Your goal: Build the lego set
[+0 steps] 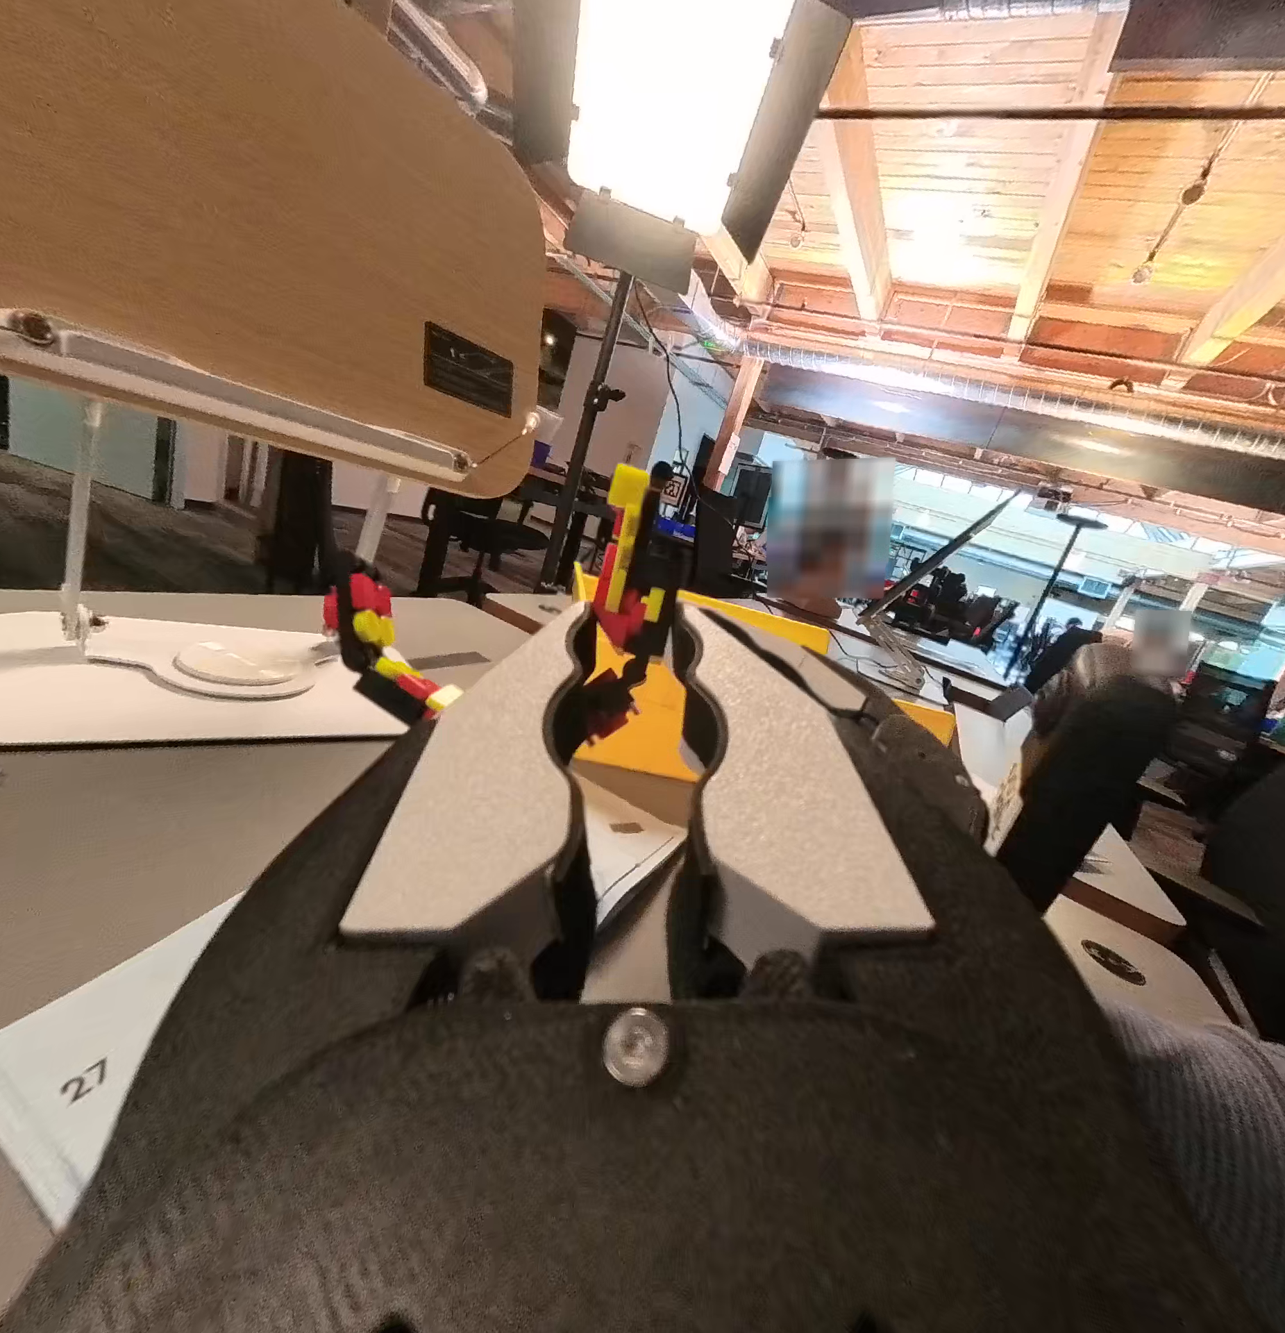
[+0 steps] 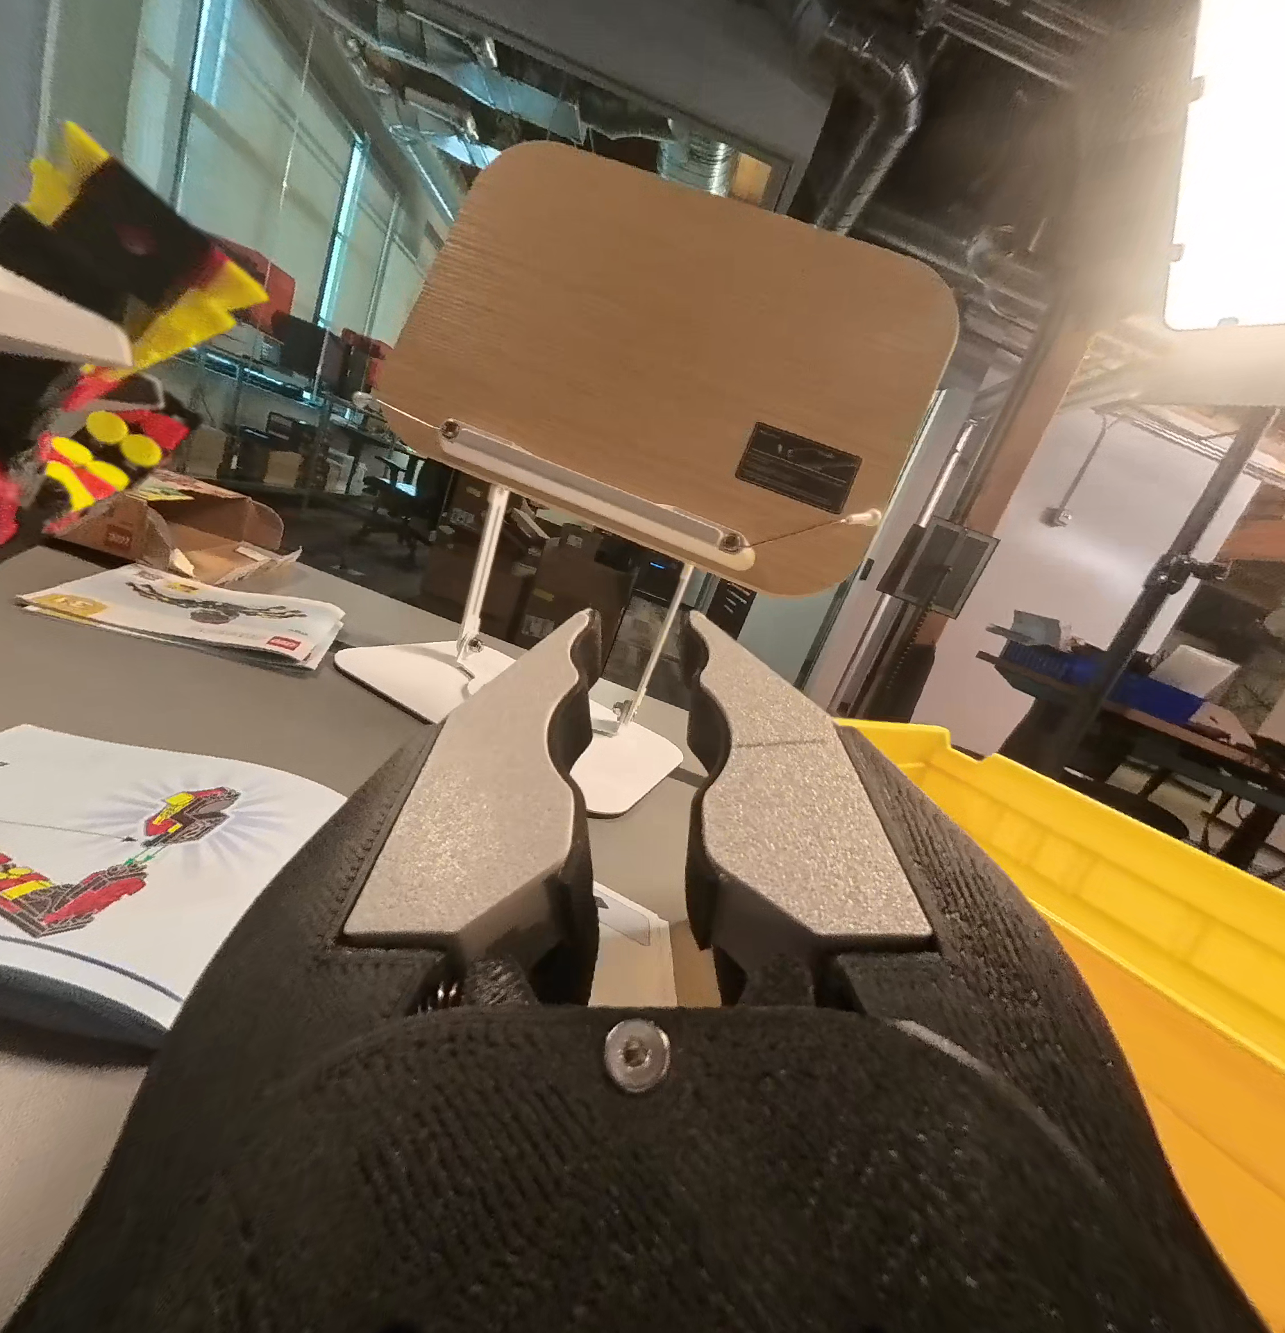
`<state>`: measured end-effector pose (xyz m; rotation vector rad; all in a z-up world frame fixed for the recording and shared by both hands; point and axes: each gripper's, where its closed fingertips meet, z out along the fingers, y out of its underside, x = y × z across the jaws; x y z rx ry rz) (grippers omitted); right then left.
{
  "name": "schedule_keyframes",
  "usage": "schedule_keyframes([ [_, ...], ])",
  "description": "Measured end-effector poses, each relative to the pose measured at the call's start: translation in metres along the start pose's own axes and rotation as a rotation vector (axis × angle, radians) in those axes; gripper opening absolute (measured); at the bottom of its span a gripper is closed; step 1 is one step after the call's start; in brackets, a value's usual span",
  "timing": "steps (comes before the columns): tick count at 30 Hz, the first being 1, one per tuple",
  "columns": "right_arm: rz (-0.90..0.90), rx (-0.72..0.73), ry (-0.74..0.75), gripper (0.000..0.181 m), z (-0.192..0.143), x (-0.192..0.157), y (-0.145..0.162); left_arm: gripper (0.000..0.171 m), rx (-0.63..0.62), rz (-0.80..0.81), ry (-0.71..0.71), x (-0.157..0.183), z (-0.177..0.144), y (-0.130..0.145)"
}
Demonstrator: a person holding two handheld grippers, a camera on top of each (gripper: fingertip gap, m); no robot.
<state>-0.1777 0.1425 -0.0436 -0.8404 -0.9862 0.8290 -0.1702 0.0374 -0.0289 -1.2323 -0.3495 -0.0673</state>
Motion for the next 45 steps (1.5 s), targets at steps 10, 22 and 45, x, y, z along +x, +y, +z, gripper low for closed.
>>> schedule_keyframes([
  [10, -0.029, 0.001, 0.075, 0.018, -0.008, 0.015, -0.002, 0.019, -0.010, 0.176, -0.003, 0.016, 0.015, 0.010],
  [22, -0.198, -0.071, 0.125, 0.016, -0.044, 0.011, -0.009, 0.019, -0.054, 0.356, 0.002, 0.031, 0.009, 0.028],
  [45, -0.138, -0.102, 0.157, 0.006, -0.045, 0.033, 0.005, 0.019, 0.007, 0.249, -0.139, -0.024, 0.012, 0.009],
])
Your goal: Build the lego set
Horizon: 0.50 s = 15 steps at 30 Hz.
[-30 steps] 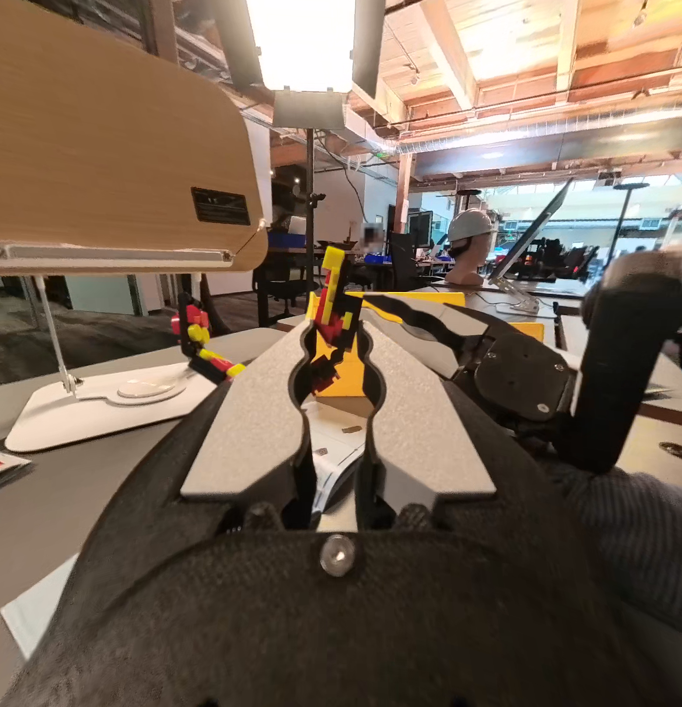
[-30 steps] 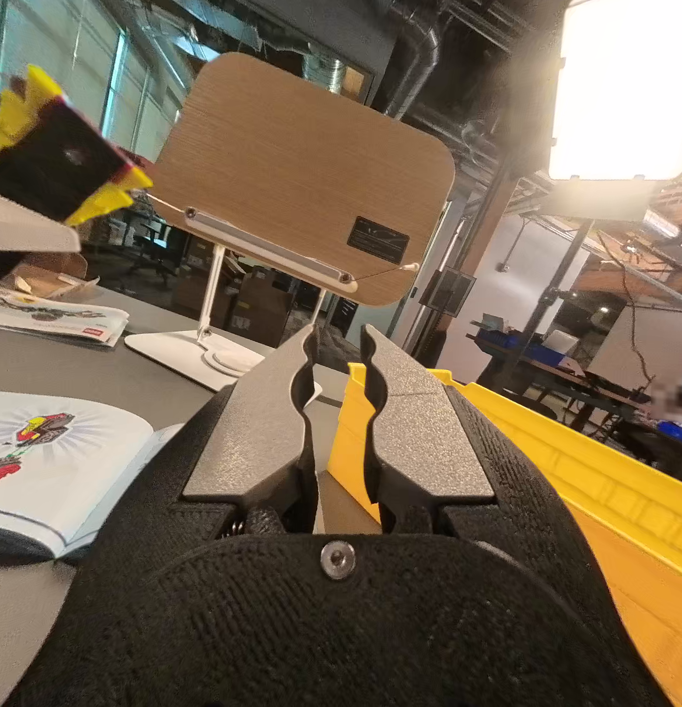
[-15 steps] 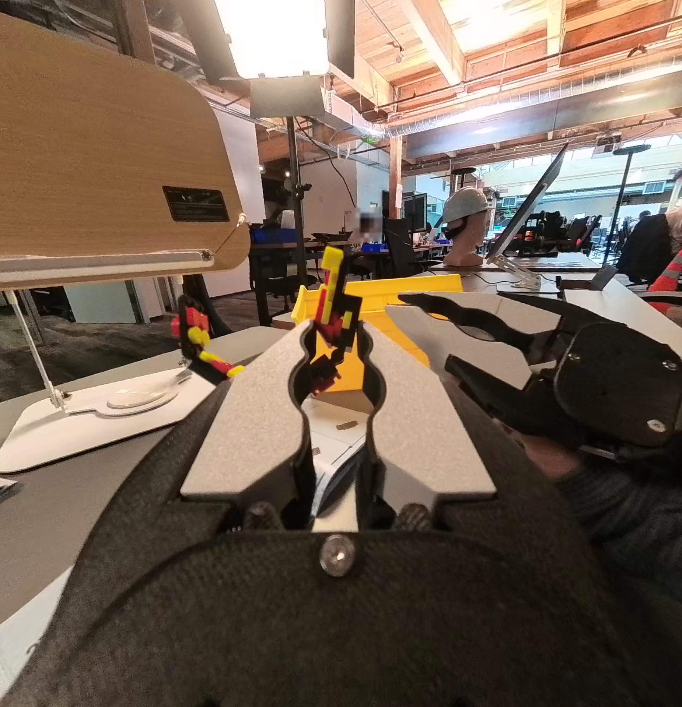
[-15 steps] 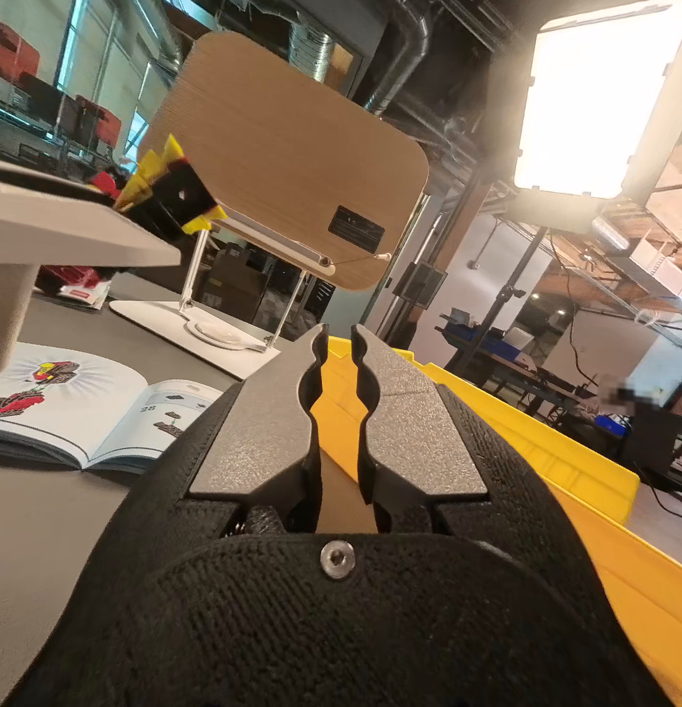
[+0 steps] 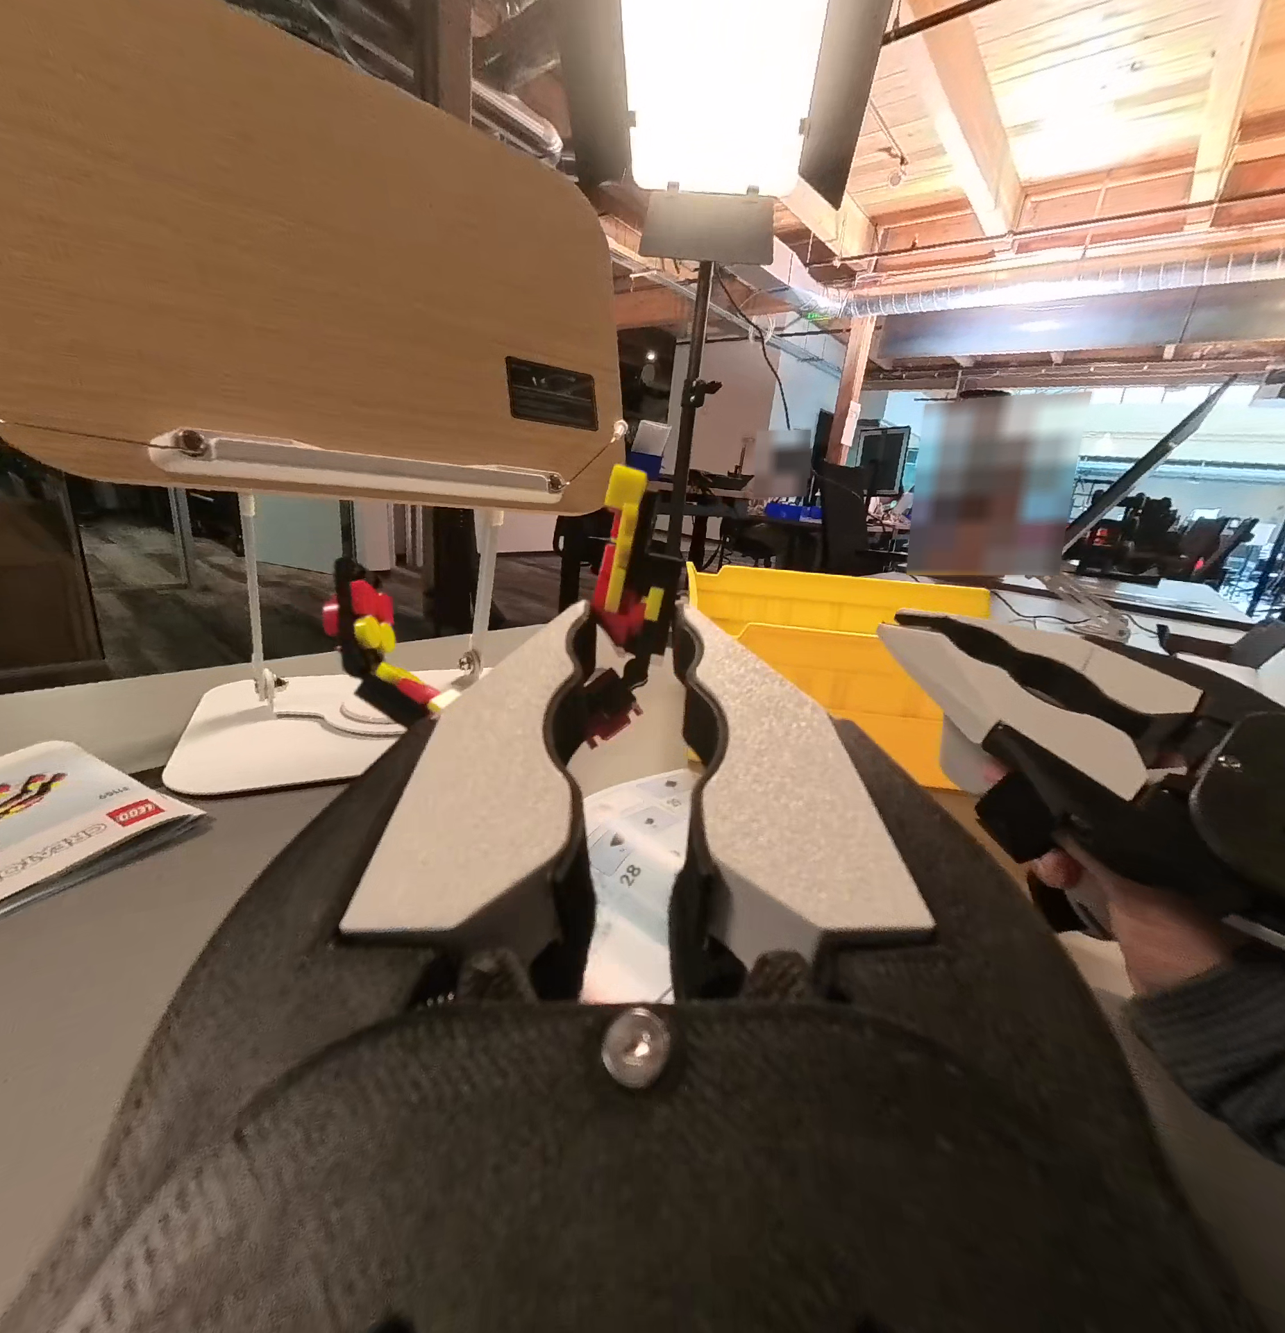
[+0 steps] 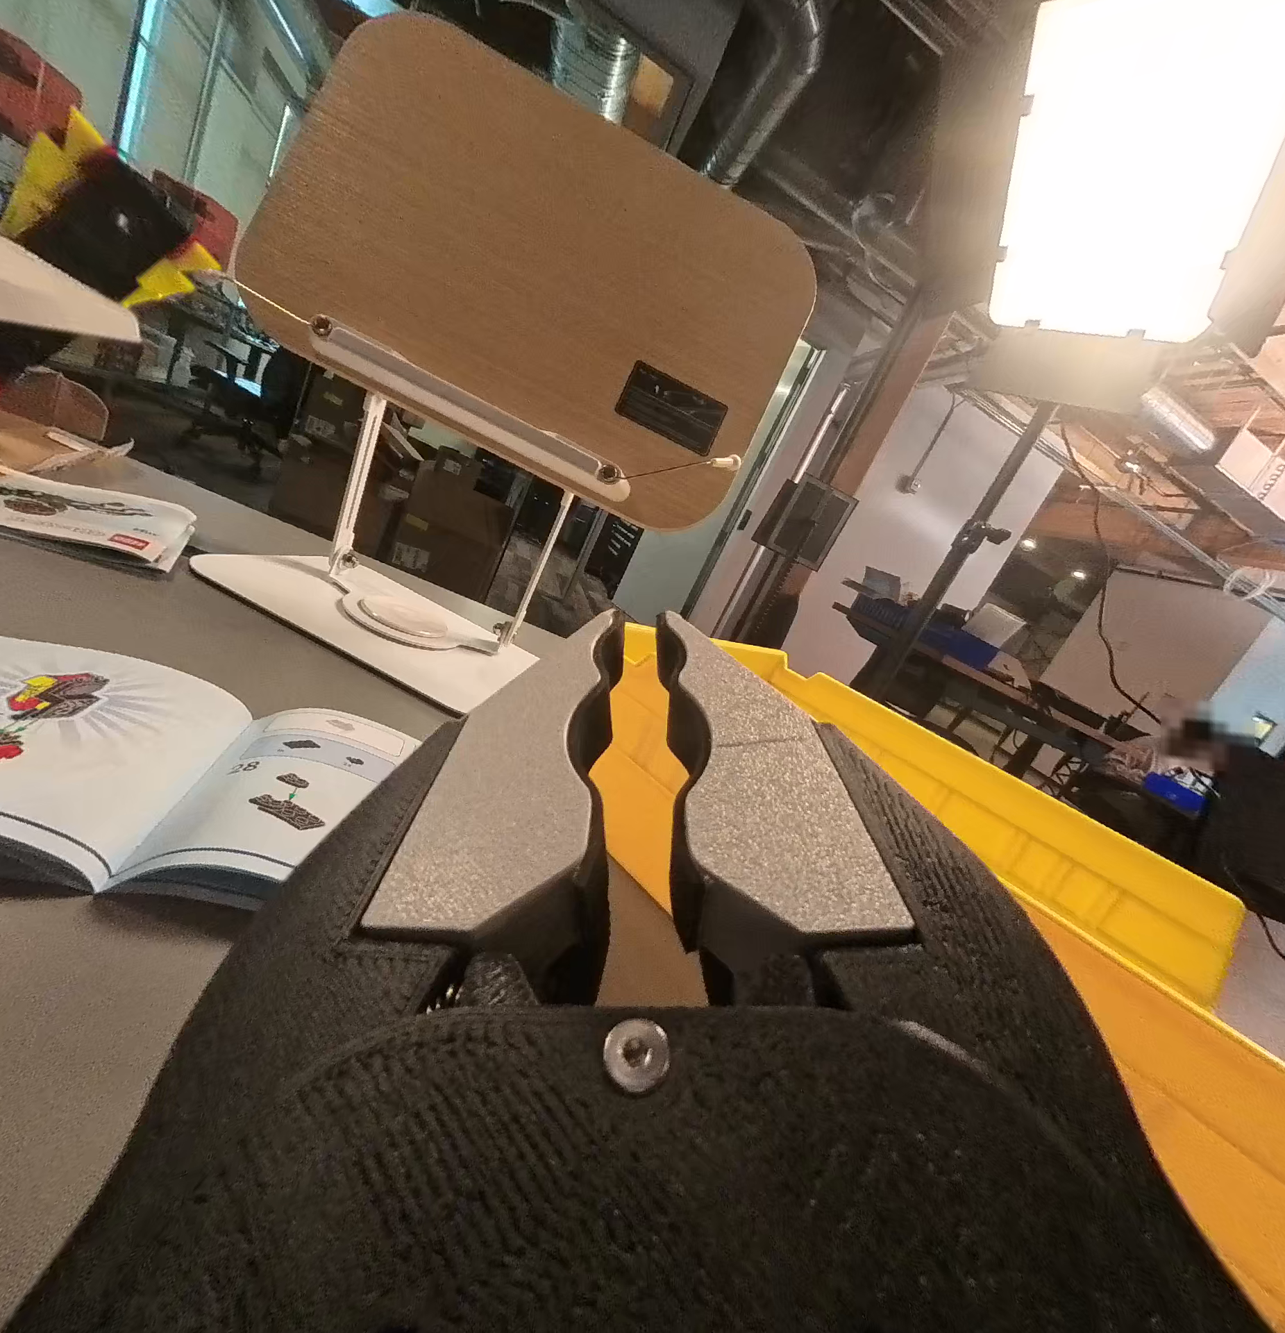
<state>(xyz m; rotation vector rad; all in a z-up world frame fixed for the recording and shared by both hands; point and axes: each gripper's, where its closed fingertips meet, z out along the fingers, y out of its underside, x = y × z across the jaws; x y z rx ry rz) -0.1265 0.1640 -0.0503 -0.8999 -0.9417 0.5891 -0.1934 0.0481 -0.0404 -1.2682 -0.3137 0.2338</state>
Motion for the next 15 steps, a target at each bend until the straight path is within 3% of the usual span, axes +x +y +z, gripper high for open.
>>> schedule_keyframes([
  [15, -0.012, -0.007, -0.036, 0.005, -0.001, -0.009, 0.001, 0.019, 0.011, 0.004, 0.007, 0.001, 0.000, -0.005],
])
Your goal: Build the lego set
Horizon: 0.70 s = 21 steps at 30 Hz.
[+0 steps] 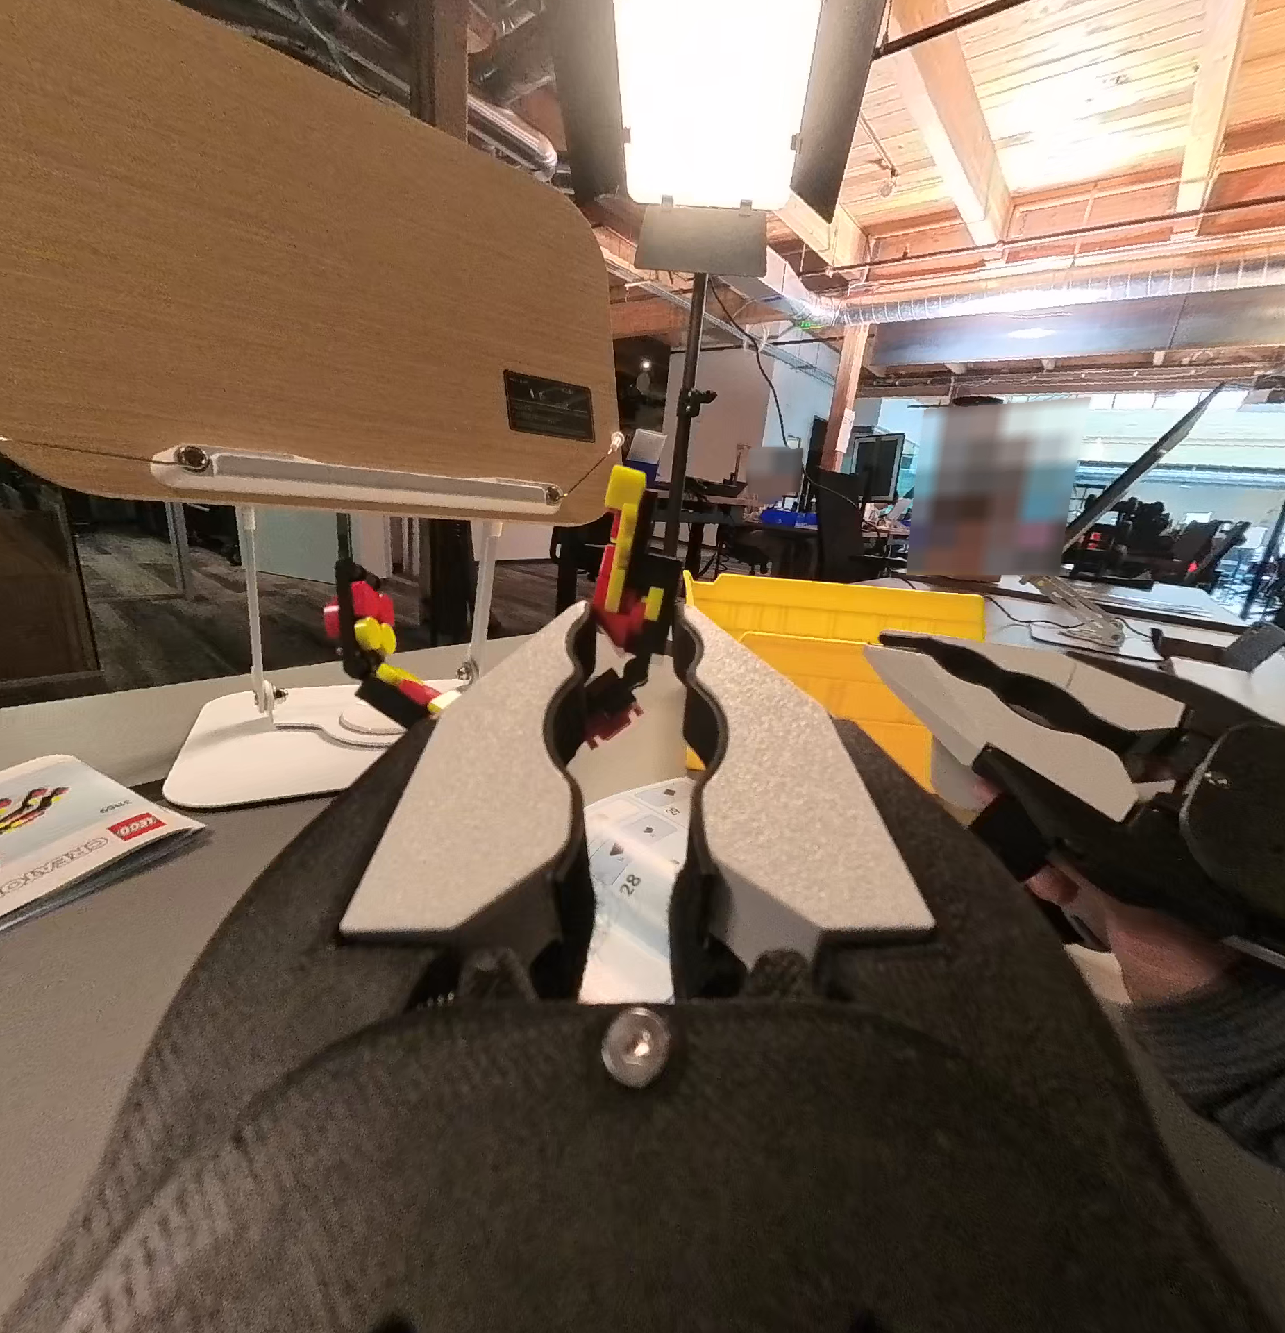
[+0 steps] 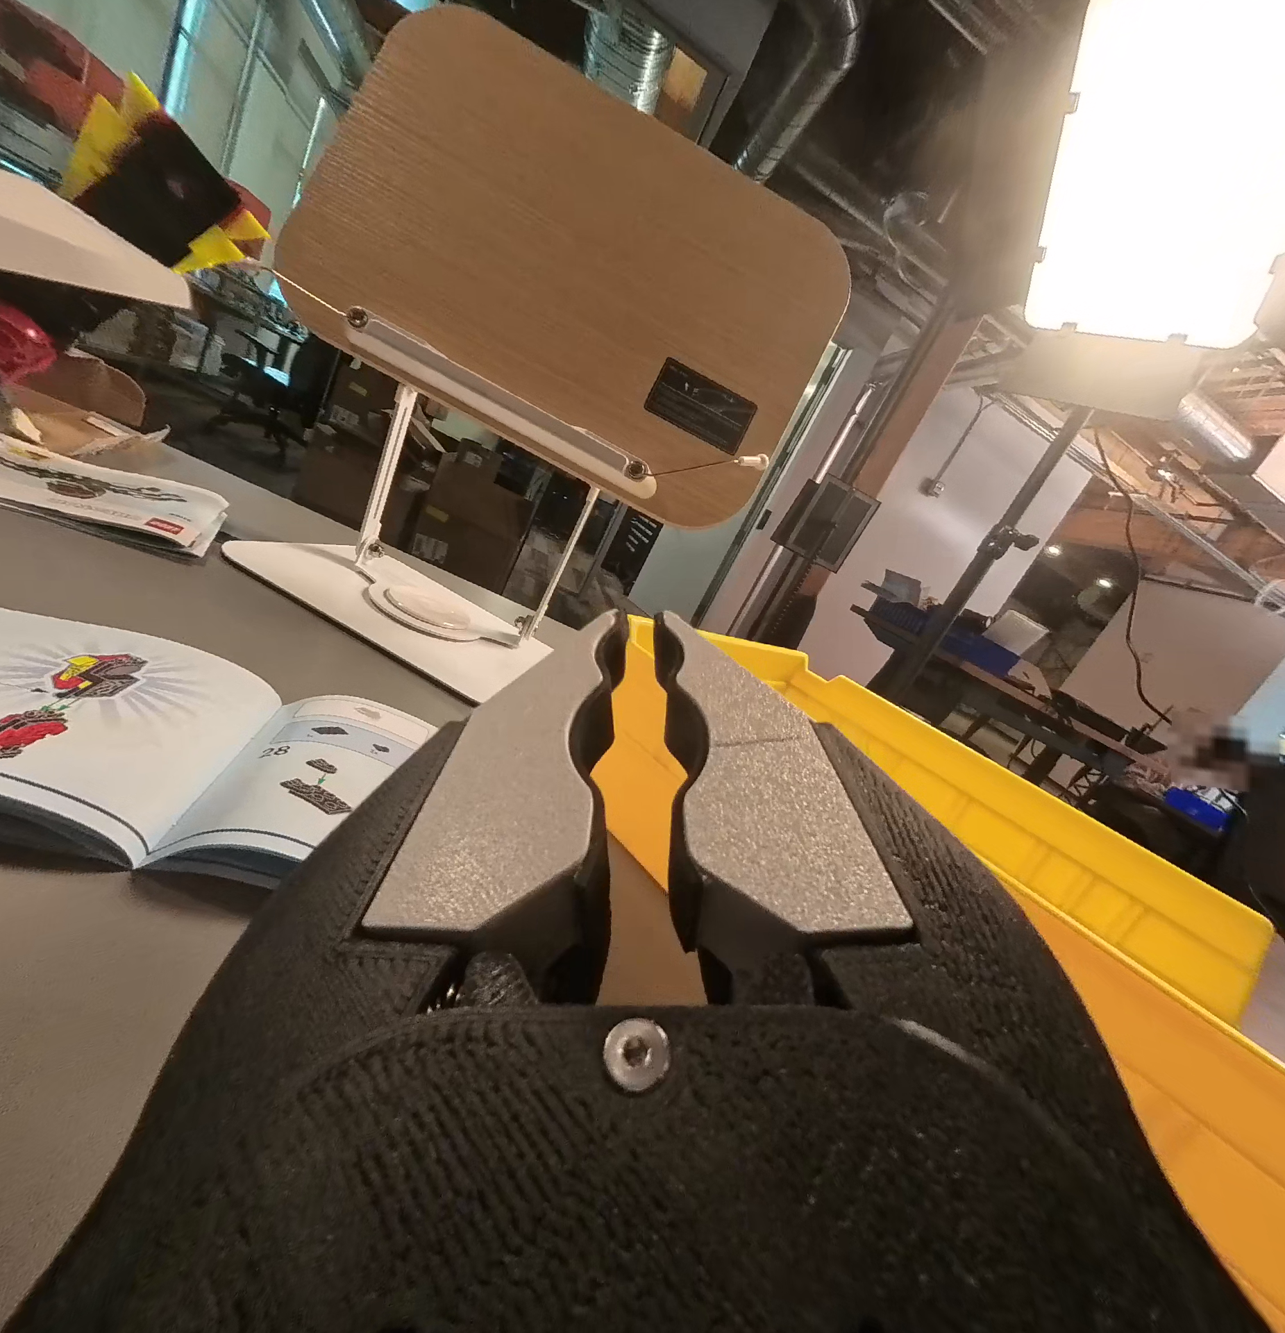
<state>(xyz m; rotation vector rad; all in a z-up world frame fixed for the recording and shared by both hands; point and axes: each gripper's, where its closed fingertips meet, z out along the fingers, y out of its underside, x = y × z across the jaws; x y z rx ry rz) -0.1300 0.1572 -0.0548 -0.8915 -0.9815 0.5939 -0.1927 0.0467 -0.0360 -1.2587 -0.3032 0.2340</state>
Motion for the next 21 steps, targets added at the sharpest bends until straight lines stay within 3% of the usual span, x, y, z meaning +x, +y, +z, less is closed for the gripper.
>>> schedule_keyframes([
  [21, 0.012, -0.003, -0.033, 0.004, 0.001, -0.005, 0.001, 0.019, -0.027, 0.027, 0.044, 0.010, 0.003, 0.006],
])
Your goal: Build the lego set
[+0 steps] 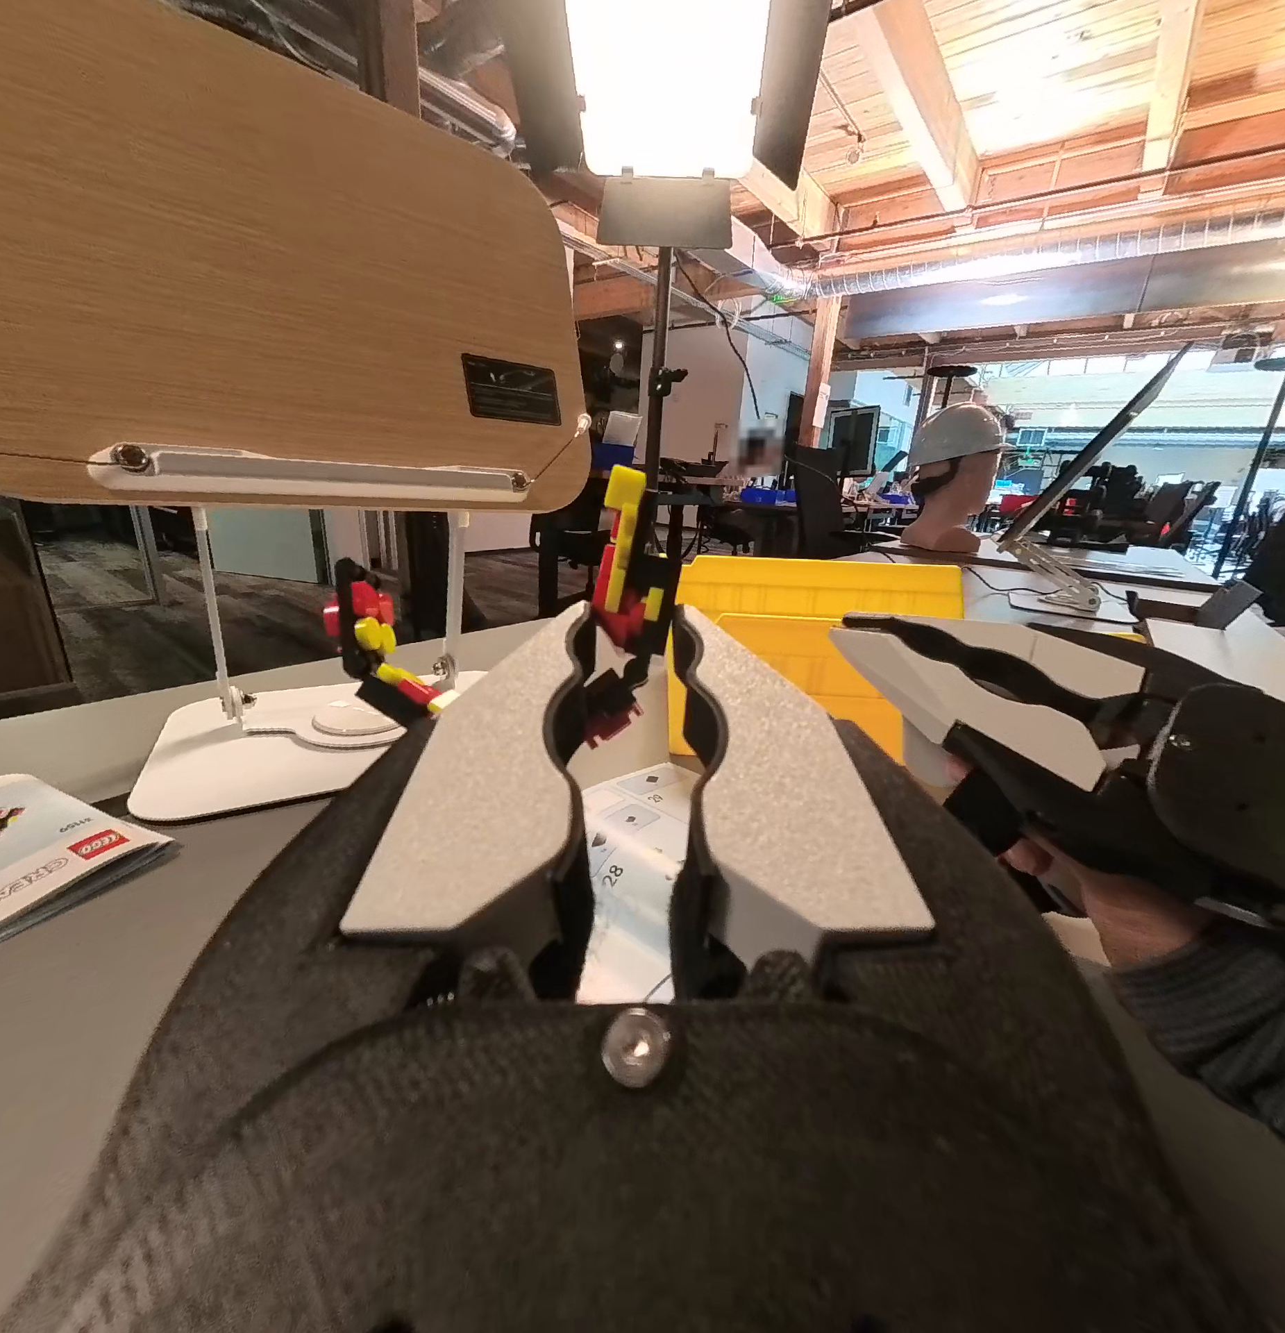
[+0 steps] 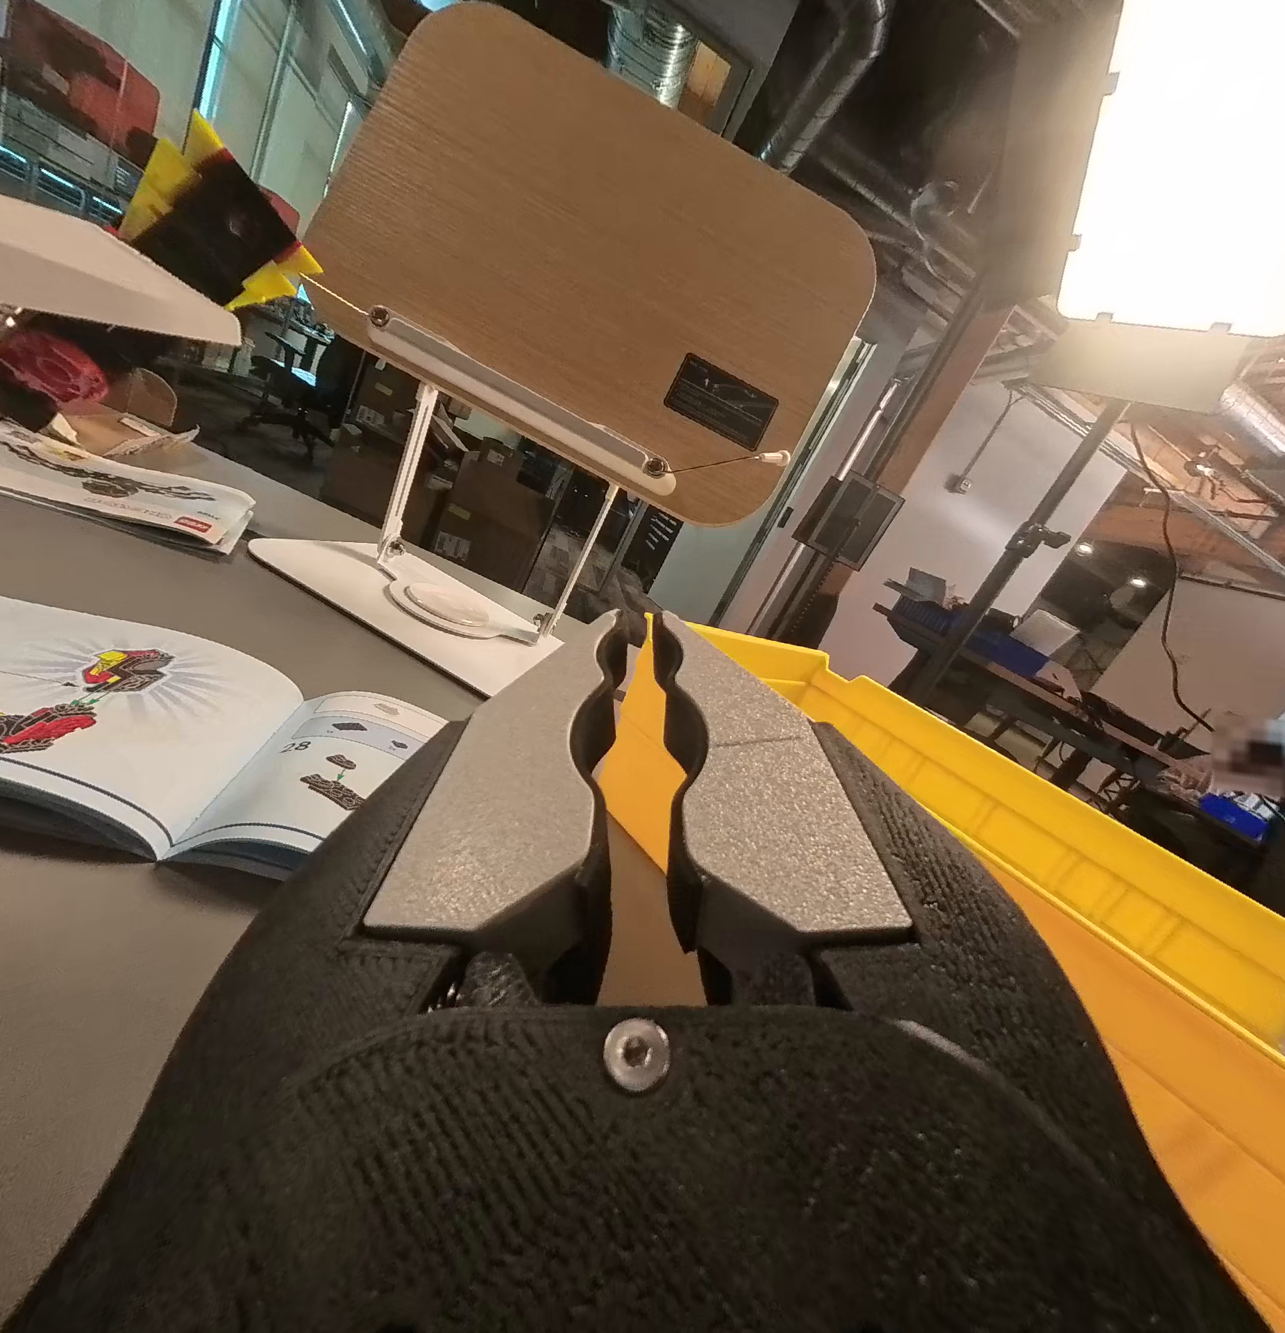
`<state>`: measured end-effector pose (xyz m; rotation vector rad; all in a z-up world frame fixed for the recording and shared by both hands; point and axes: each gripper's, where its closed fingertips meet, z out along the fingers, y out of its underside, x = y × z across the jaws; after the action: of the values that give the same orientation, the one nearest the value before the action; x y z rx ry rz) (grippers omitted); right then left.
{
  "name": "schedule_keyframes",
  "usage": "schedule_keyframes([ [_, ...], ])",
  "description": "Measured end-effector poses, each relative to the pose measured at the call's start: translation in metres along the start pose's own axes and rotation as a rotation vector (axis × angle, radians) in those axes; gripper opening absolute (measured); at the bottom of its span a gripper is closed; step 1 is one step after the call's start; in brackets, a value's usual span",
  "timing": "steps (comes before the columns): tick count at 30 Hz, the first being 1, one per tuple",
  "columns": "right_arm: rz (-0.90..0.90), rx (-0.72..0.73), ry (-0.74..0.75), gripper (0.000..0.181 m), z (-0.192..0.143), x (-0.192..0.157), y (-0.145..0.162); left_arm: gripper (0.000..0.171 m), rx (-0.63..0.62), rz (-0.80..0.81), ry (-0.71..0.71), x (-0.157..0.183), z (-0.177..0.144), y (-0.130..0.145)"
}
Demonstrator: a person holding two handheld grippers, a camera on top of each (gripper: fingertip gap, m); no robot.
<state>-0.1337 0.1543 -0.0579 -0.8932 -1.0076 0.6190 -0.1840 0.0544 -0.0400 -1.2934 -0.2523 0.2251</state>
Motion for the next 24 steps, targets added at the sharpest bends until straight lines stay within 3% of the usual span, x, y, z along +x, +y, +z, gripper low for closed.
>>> schedule_keyframes([
  [24, -0.002, -0.016, -0.002, 0.004, 0.0016, 0.0010, 0.0041, 0.019, -0.001, -0.016, 0.008, 0.0005, 0.0005, 0.0000],
])
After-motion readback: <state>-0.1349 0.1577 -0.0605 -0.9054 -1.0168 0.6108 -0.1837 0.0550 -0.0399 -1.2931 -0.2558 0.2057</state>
